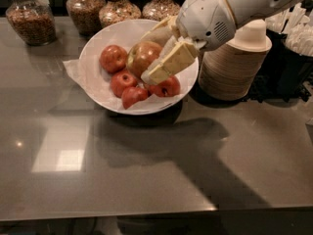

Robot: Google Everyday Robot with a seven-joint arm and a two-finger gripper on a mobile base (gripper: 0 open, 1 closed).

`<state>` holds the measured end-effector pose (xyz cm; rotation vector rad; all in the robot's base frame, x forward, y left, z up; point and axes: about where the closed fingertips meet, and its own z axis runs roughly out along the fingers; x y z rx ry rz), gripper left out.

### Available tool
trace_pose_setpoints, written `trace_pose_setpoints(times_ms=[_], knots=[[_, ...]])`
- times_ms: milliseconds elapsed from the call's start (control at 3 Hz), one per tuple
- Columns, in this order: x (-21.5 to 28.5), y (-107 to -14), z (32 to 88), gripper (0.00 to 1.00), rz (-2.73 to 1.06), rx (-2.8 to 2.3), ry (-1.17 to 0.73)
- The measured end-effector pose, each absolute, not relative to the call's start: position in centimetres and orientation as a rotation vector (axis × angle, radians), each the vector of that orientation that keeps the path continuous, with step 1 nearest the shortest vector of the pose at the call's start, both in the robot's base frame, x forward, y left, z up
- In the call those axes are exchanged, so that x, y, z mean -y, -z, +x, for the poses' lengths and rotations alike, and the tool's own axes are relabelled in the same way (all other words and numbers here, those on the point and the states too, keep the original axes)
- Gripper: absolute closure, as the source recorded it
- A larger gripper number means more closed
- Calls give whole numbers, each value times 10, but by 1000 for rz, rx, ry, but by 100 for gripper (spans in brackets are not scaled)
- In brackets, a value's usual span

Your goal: Pick apple from white bowl

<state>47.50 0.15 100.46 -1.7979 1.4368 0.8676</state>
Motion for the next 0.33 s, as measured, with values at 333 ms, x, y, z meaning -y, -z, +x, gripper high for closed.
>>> trace_pose_setpoints(times_ms=[333], knots=[[-2,-1005,475,100,-1798,-1437,-868]])
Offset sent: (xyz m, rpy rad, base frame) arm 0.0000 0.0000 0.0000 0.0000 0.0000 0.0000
